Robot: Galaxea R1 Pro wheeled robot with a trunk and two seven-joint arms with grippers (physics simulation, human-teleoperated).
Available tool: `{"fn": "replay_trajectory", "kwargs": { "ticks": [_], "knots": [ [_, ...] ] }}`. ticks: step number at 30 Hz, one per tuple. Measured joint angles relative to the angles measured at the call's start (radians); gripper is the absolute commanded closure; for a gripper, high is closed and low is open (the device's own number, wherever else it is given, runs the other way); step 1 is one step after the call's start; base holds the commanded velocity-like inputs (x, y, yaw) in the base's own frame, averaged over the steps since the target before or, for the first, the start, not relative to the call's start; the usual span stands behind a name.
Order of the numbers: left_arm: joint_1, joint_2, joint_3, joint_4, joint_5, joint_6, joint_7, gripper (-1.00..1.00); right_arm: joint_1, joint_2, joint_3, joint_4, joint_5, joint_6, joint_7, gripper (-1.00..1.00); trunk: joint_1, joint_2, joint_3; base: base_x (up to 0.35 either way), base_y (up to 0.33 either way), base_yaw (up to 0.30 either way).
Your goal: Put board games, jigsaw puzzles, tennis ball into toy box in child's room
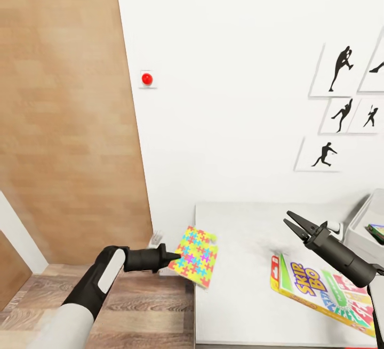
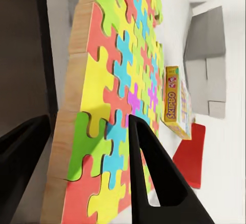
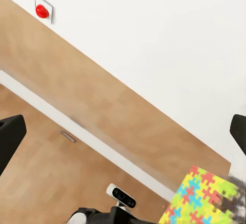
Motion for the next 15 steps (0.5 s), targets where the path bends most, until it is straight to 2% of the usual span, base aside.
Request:
{"fn": "replay_trajectory", "kwargs": {
  "ticks": [2,4,5,7,8,10,12,13,15],
  "knots": [
    [0.000,0.027,0.002,-0.016,-0.004,0.005,-0.048,1.00,0.000,0.000,0.000,0.000,0.000,-0.001,0.000,-1.00,-0.008,0.014,0.006,0.000,0.000,0.000],
    [0.000,0.068,0.002,-0.030,-0.002,0.008,-0.122,1.00,0.000,0.000,0.000,0.000,0.000,-0.001,0.000,-1.00,-0.015,0.028,0.013,0.000,0.000,0.000],
    [0.000,0.081,0.002,-0.032,-0.005,0.008,-0.143,1.00,0.000,0.000,0.000,0.000,0.000,-0.001,0.000,-1.00,-0.019,0.035,0.016,0.000,0.000,0.000],
    [0.000,0.130,0.003,-0.038,-0.003,0.010,-0.223,1.00,0.000,0.000,0.000,0.000,0.000,-0.001,0.000,-1.00,-0.027,0.049,0.022,0.000,0.000,0.000],
    [0.000,0.142,0.003,-0.039,-0.006,0.010,-0.244,1.00,0.000,0.000,0.000,0.000,0.000,-0.001,0.000,-1.00,-0.031,0.056,0.025,0.000,0.000,0.000],
    [0.000,0.188,0.004,-0.041,-0.005,0.010,-0.321,1.00,0.000,0.000,0.000,0.000,0.003,-0.002,0.000,-1.00,-0.038,0.070,0.031,0.000,0.000,0.000],
    [0.000,0.247,0.004,-0.043,-0.005,0.010,-0.411,1.00,0.000,0.000,0.000,0.000,0.021,-0.002,0.000,-1.00,-0.046,0.084,0.038,0.000,0.000,0.000],
    [0.000,0.259,0.004,-0.043,-0.007,0.010,-0.431,1.00,0.000,0.000,0.000,0.000,0.026,-0.002,0.000,-1.00,-0.050,0.091,0.041,0.000,0.000,0.000],
    [0.000,0.303,0.003,-0.046,-0.002,0.009,-0.519,1.00,0.000,0.001,0.001,0.000,0.040,-0.002,0.000,-1.00,-0.058,0.105,0.047,0.000,0.000,0.000]
  ]
}}
